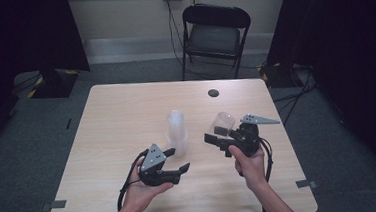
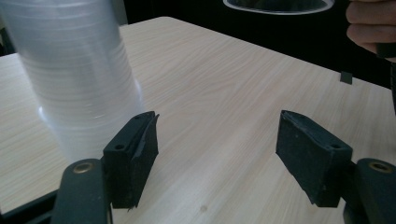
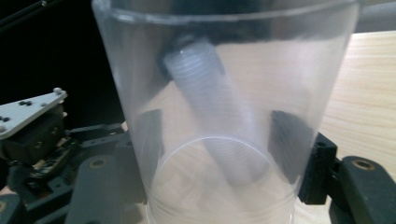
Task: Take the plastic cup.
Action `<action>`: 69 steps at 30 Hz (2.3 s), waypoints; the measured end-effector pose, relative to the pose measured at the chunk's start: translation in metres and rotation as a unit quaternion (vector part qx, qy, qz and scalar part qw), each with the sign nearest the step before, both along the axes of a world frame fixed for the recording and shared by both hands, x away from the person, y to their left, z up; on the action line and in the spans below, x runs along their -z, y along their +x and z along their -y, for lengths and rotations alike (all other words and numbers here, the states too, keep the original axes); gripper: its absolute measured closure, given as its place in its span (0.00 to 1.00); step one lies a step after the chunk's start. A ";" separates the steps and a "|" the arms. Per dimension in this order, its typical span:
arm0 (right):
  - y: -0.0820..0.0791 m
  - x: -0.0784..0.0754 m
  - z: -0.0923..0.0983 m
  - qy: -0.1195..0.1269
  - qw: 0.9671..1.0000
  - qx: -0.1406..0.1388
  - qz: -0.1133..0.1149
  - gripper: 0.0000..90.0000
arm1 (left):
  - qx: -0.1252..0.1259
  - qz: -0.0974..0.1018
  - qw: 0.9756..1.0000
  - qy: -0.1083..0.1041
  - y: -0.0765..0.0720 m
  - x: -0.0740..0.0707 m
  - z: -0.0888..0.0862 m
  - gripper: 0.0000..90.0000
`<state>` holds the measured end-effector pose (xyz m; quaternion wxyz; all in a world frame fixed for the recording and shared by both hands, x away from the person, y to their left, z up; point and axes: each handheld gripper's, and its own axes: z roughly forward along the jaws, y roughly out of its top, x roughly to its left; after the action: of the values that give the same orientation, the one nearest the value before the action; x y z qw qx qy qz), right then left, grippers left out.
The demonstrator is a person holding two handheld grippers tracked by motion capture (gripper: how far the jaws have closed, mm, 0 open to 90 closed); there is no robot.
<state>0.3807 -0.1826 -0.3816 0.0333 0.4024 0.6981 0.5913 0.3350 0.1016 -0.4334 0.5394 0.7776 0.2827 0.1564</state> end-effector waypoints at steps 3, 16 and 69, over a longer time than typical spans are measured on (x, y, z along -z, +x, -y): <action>-0.002 0.002 -0.002 0.008 1.000 -0.008 -0.009 0.39 | -0.007 0.008 1.000 -0.004 0.001 0.003 0.007 0.35; -0.009 0.020 -0.022 0.037 0.996 -0.049 -0.059 0.40 | -0.028 0.059 0.997 -0.048 -0.007 0.006 0.005 0.52; -0.022 0.027 -0.062 0.122 0.968 -0.118 -0.185 0.36 | -0.037 0.193 0.976 -0.091 -0.020 0.003 0.013 0.85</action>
<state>0.3591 -0.1208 -0.4082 -0.2156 0.4202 0.6574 0.5872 0.3150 0.0890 -0.4361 0.6461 0.6693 0.2152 0.2973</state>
